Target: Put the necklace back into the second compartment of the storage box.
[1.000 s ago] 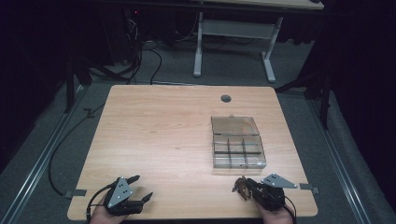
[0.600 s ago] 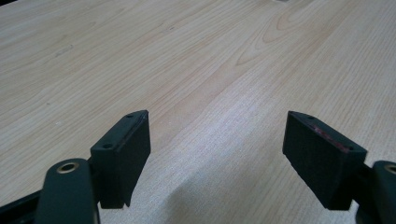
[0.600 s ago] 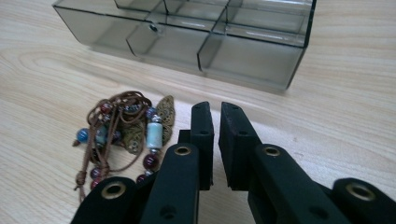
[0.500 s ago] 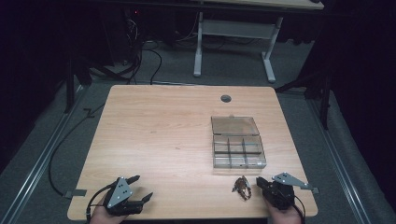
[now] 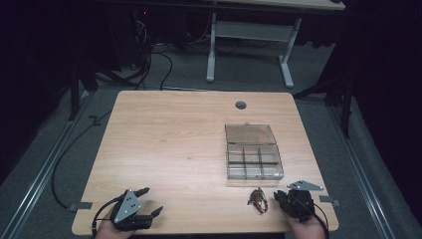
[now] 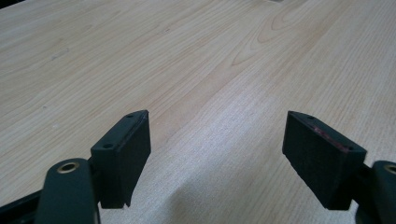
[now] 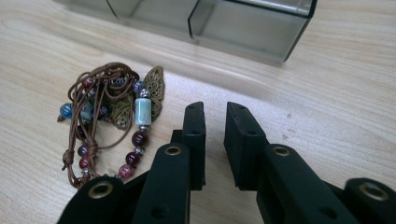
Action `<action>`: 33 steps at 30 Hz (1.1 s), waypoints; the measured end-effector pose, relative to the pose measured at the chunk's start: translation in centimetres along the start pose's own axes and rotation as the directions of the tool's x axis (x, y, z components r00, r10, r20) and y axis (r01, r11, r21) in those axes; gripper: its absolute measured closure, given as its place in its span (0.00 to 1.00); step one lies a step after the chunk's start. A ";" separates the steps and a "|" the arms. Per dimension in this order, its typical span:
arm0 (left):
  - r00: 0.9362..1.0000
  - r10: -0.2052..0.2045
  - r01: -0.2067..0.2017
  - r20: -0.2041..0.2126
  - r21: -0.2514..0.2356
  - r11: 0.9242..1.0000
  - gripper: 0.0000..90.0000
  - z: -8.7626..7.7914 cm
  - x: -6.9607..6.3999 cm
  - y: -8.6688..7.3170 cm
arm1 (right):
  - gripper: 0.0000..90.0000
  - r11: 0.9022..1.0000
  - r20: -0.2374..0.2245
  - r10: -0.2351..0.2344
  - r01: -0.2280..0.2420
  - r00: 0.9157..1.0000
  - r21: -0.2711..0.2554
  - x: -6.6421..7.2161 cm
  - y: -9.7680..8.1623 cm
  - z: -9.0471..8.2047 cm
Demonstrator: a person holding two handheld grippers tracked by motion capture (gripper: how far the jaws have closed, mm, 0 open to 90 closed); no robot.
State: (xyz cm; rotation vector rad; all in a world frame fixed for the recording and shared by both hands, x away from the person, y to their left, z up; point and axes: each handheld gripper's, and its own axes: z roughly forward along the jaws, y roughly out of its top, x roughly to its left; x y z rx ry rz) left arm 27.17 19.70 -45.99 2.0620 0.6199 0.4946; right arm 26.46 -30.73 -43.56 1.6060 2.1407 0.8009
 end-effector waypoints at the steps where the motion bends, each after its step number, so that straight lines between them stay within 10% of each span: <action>1: 1.000 0.001 -0.001 0.003 -0.001 1.000 0.27 0.0 0.0 0.0 | 0.86 1.000 0.007 -0.011 0.011 1.000 0.027 0.1 0.4 0.0; 13: 1.000 -0.003 0.003 0.008 -0.009 1.000 0.27 -0.1 0.0 -0.1 | 0.82 0.988 -0.013 -0.010 0.012 1.000 0.156 0.1 2.4 0.1; 33: 1.000 -0.001 0.001 0.009 -0.008 1.000 0.26 -0.1 0.0 -0.1 | 0.76 0.935 -0.030 -0.059 0.066 0.998 0.350 0.8 4.4 0.1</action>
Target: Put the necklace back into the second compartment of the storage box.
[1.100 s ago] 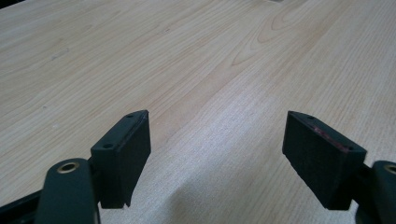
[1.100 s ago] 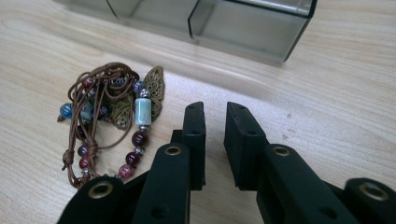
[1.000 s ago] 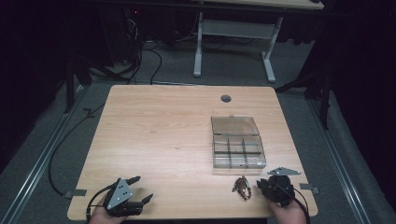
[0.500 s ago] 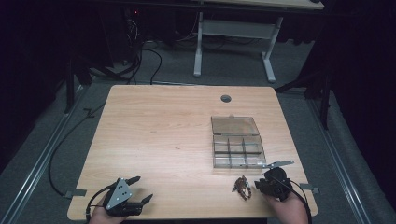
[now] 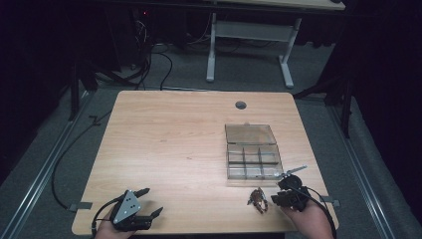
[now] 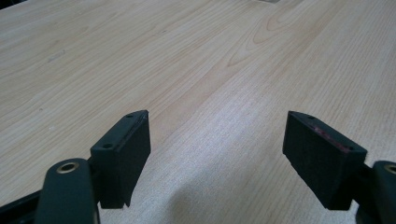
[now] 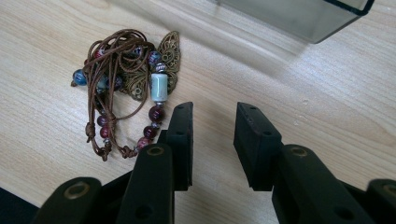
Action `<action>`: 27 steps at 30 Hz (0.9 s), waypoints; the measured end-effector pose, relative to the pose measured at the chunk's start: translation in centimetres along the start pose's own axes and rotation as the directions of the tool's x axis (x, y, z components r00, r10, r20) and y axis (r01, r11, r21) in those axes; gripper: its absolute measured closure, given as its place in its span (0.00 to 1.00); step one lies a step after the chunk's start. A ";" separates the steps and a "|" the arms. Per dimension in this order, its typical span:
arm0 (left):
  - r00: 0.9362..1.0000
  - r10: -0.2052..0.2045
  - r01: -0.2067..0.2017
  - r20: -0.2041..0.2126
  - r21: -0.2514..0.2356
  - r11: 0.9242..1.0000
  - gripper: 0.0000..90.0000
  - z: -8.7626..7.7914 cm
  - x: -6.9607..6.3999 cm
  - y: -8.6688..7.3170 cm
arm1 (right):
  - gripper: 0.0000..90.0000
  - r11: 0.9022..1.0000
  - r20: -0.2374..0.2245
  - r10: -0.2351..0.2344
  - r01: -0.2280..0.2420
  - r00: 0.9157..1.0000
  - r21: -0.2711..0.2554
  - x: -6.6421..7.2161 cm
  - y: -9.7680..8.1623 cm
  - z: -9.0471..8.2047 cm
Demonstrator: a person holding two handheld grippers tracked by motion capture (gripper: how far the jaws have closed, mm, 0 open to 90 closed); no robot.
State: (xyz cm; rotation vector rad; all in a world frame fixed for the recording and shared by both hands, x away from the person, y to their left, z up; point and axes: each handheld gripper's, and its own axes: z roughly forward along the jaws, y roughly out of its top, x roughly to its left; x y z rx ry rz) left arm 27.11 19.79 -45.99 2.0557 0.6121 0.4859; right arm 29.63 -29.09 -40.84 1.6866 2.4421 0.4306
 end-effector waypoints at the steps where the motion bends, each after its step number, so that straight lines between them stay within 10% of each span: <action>1: 1.000 0.000 0.000 0.001 0.001 1.000 0.26 0.0 0.0 0.0 | 0.75 1.000 -0.001 -0.004 0.004 1.000 0.006 0.0 0.1 0.0; 16: 1.000 -0.003 0.003 0.000 -0.004 1.000 0.26 0.0 0.0 0.0 | 0.53 0.998 -0.069 -0.061 0.062 0.996 0.021 1.7 1.7 -1.5; 27: 1.000 -0.005 0.005 0.001 -0.010 1.000 0.26 0.0 0.1 0.0 | 0.34 0.987 -0.087 -0.123 0.131 0.989 0.092 3.7 2.7 0.6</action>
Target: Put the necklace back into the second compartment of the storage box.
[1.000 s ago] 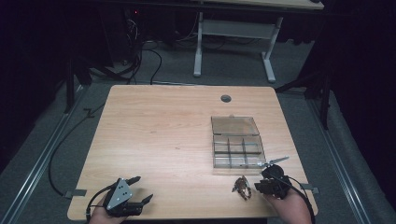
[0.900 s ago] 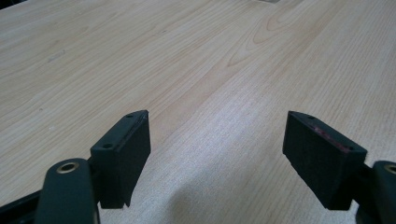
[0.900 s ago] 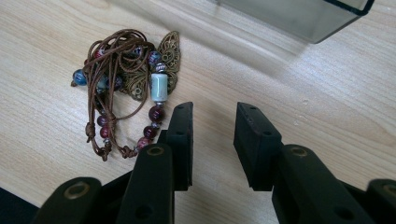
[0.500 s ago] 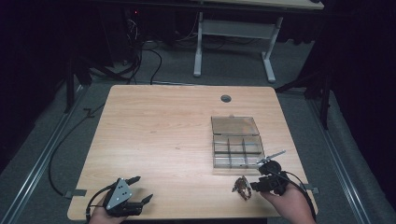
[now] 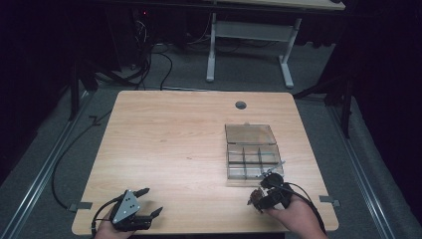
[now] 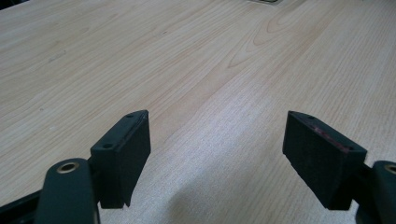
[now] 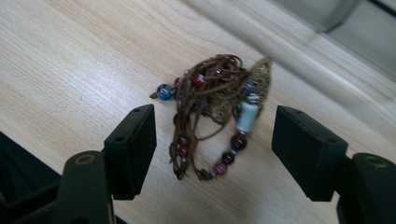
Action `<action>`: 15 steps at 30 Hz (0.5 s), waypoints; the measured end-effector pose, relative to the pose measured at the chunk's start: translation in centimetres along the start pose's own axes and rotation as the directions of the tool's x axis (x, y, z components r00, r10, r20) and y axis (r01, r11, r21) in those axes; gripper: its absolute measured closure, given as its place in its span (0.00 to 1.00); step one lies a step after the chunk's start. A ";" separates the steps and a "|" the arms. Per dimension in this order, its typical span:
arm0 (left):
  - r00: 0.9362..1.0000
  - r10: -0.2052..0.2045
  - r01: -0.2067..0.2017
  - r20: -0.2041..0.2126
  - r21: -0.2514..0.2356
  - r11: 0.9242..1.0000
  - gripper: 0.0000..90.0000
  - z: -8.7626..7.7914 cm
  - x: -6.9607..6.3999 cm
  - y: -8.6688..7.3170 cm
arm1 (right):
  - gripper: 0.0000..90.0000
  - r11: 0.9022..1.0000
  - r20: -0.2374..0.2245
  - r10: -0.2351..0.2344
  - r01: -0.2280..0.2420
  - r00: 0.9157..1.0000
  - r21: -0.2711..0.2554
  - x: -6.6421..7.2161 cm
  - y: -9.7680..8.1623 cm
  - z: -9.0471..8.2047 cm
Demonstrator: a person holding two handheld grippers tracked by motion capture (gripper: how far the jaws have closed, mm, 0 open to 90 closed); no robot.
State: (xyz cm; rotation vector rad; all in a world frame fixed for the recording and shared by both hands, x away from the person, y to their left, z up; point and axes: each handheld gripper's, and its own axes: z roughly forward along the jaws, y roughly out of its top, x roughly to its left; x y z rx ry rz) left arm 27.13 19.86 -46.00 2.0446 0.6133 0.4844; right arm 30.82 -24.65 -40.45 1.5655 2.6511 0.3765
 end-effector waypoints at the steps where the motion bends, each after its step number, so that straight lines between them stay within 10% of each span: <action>1: 1.000 0.000 0.000 0.000 0.000 1.000 0.26 0.0 0.0 0.0 | 0.34 1.000 0.003 -0.005 0.005 1.000 0.005 0.1 0.1 0.2; 15: 1.000 0.003 -0.003 0.002 0.001 1.000 0.27 -0.1 0.0 0.0 | 0.46 0.998 0.075 -0.051 0.048 0.996 0.037 0.4 0.6 1.7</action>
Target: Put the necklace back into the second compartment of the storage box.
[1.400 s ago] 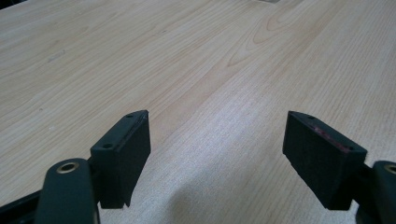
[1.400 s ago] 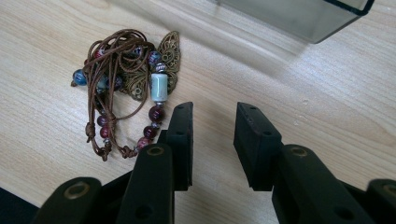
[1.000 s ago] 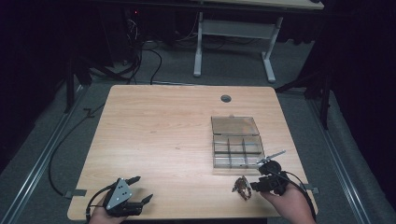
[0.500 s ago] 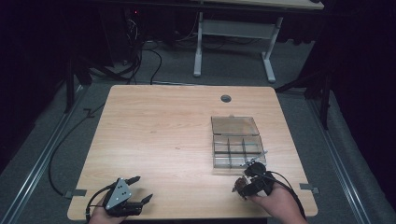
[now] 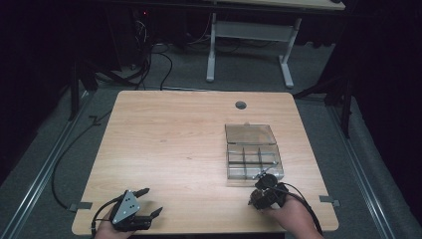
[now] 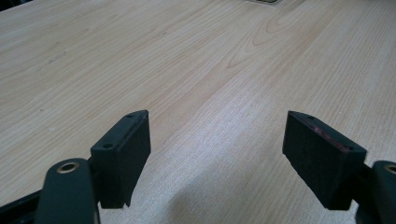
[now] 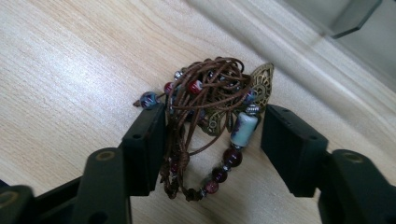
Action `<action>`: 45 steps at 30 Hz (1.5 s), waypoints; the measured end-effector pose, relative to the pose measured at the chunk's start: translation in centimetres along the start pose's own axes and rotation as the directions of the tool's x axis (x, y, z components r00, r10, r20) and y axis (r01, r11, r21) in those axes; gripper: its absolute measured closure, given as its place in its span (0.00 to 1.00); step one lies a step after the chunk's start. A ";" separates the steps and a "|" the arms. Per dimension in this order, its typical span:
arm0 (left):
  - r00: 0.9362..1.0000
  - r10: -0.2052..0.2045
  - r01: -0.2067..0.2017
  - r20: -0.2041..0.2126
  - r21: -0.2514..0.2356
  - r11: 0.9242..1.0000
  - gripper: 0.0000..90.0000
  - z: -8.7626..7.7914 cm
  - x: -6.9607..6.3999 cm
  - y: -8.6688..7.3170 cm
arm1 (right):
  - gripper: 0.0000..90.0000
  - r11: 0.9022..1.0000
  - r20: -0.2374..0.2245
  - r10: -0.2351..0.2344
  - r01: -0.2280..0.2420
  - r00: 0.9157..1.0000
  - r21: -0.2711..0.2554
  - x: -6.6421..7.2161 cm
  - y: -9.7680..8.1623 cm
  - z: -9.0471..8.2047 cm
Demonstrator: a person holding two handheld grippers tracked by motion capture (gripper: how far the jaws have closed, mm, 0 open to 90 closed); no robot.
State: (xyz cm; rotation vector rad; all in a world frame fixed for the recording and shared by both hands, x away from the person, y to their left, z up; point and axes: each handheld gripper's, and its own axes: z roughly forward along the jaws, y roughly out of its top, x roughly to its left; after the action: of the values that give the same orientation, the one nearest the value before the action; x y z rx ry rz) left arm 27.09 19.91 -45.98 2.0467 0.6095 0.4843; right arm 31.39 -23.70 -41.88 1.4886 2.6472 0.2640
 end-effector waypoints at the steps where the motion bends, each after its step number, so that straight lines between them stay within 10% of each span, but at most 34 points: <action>1: 1.000 0.000 0.000 -0.001 0.001 1.000 0.27 0.0 0.0 0.0 | 0.50 1.000 0.001 -0.002 0.002 1.000 -0.002 0.0 0.0 0.0; 12: 1.000 0.001 -0.001 -0.003 0.002 1.000 0.27 0.0 0.0 0.0 | 0.79 1.000 0.009 -0.018 0.018 1.000 0.013 -0.3 0.2 -0.3; 45: 1.000 0.003 -0.003 0.002 0.007 1.000 0.27 0.0 0.0 0.0 | 0.81 1.000 -0.025 -0.001 0.000 1.000 -0.005 -1.1 -0.2 -2.0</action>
State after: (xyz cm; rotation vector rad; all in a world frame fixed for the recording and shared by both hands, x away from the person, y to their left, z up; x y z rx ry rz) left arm 27.10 19.88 -45.98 2.0547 0.6074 0.4827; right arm 31.44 -24.95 -39.97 1.4930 2.6640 0.2900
